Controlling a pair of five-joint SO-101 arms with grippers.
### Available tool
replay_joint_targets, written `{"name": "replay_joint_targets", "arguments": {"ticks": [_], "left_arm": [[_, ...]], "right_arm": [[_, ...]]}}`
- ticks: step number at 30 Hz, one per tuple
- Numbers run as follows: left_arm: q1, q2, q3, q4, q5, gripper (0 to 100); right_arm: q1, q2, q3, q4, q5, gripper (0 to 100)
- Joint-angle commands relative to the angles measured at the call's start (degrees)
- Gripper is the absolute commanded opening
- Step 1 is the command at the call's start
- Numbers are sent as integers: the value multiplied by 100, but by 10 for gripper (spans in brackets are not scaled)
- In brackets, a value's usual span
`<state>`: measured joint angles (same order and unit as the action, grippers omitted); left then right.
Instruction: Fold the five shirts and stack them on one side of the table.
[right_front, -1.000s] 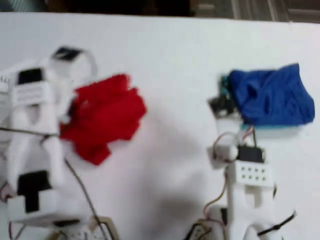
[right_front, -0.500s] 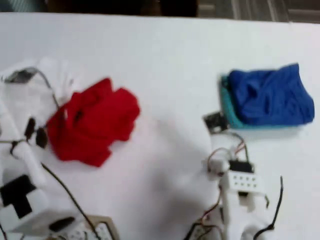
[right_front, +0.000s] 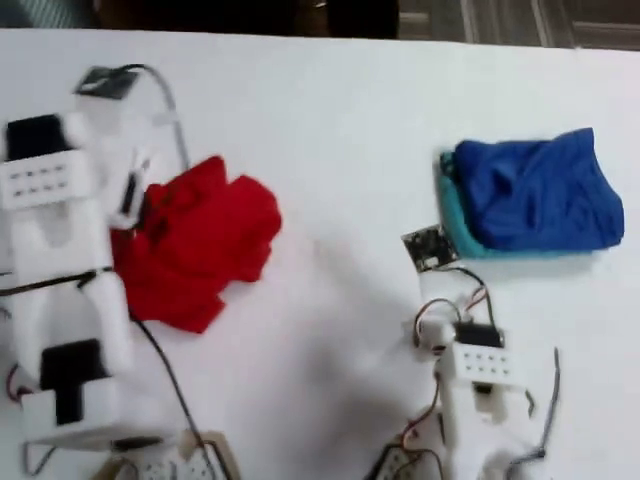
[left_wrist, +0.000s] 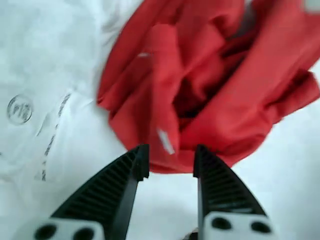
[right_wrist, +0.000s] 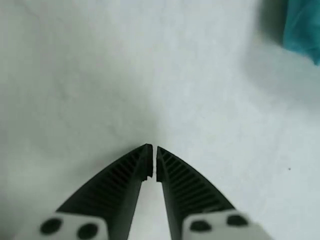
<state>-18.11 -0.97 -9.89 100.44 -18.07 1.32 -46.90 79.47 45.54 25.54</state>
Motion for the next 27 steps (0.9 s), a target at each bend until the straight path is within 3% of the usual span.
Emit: {"name": "replay_joint_targets", "arguments": {"ticks": [1,10,19,27], "left_arm": [[378,-237,-224,-229,88,169],[18,-176,-215,-818,62,174],[-26,1143,-286,-1160,97,195],[-26,1415,-277,-1600,70,195]], "right_arm": [[31,-66,-26,-84,-53,20],[31,-66,-26,-84,-53,20],[31,-66,-18,-84,-53,20],[31,-66,-18,-84,-53,20]]}}
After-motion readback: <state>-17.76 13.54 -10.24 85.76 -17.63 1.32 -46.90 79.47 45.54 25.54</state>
